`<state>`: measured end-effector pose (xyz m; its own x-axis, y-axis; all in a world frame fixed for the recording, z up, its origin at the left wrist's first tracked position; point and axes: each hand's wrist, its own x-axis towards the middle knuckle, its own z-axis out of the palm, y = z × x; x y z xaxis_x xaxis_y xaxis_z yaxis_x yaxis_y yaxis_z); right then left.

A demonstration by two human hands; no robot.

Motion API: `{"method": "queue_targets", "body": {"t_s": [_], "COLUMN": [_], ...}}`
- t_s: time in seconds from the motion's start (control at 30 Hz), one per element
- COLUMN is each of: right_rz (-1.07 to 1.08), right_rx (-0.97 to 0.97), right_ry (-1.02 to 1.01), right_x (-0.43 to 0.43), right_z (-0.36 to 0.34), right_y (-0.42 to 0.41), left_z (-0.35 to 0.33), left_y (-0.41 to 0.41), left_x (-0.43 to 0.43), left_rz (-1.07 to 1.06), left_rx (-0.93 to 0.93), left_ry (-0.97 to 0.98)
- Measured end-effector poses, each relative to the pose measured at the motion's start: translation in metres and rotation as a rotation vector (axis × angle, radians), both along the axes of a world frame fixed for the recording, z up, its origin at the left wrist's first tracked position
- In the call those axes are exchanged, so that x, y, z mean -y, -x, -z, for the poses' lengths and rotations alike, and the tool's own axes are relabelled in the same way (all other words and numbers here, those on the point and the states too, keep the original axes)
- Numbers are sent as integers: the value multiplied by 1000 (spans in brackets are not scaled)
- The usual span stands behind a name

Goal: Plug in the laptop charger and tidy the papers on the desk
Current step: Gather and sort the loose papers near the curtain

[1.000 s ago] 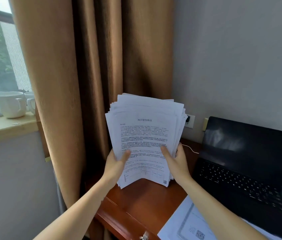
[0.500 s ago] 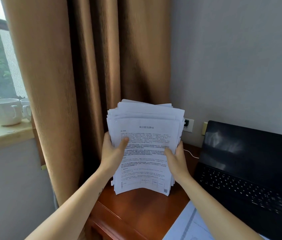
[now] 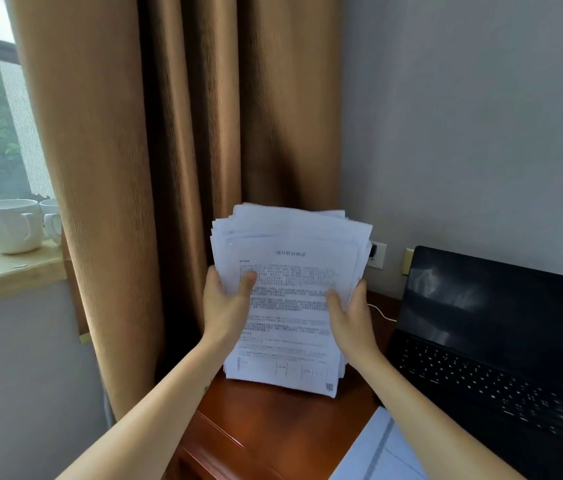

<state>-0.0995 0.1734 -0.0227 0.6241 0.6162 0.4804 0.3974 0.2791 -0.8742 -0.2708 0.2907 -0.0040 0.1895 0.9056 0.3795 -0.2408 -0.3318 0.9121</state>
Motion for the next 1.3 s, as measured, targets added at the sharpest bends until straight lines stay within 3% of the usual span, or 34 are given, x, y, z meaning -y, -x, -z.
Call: {"method": "queue_targets", "body": {"t_s": [0.3,0.57,1.13,1.3], "right_rz": [-43,8,-45,-56], "right_rx": [-18,4,-66,-101], "right_ry": [-42,-75,-71,-76], "right_x": [-2,-12,-7,-6], "right_z": [-1,-16,-2,1], "right_y": [9,9,11,11], "left_z": [-7,-18,-6,-29], "left_y": [5,10,14,20], "left_x": [2,5,9,10], "left_rz": [6,-52,5,-72], "left_rx": [33,142,44,33], "left_ry": [106,89,133,-77]}}
